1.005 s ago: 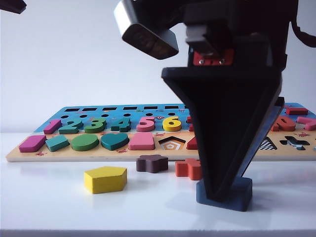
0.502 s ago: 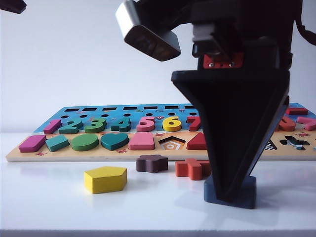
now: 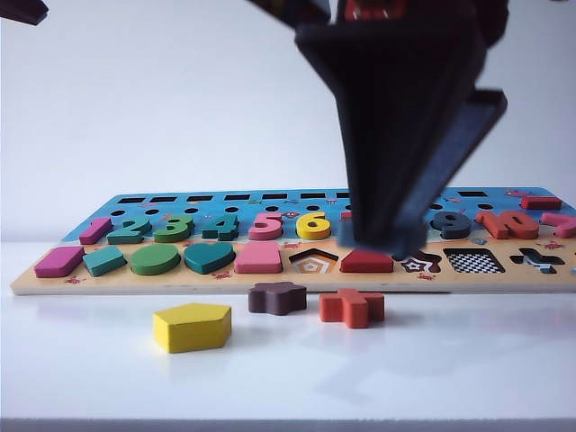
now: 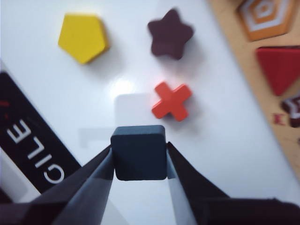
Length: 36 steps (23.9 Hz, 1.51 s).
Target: Insert the cube into the slot.
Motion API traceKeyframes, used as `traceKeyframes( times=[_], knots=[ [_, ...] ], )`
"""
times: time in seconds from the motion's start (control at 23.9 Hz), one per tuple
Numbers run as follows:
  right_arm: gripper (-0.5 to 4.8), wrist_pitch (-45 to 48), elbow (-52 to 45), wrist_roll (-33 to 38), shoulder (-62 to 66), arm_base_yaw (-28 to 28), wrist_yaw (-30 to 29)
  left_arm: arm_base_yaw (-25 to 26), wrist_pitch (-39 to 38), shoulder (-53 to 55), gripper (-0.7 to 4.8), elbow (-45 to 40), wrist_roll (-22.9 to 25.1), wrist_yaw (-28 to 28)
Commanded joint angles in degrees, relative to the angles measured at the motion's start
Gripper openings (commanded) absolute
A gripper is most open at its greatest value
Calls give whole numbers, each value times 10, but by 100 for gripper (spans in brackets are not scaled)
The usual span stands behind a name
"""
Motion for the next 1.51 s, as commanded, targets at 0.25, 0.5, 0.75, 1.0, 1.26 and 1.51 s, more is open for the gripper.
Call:
traceKeyframes(
  times=[0.25, 0.5, 0.75, 1.0, 1.26, 1.51],
  knots=[
    [160, 5, 21, 120, -70, -38, 54, 0, 8, -1, 10, 3, 1, 4],
    [133, 2, 21, 212, -111, -99, 68, 0, 8, -1, 10, 3, 1, 4],
    [85, 0, 21, 242, -116, -155, 83, 0, 8, -1, 10, 3, 1, 4],
    [48, 0, 12, 285, -103, -180, 96, 0, 8, -1, 10, 3, 1, 4],
    [48, 15, 12, 287, -68, -184, 97, 0, 8, -1, 10, 3, 0, 4],
    [35, 28, 12, 303, -41, -184, 96, 0, 8, -1, 10, 3, 1, 4]
  ],
)
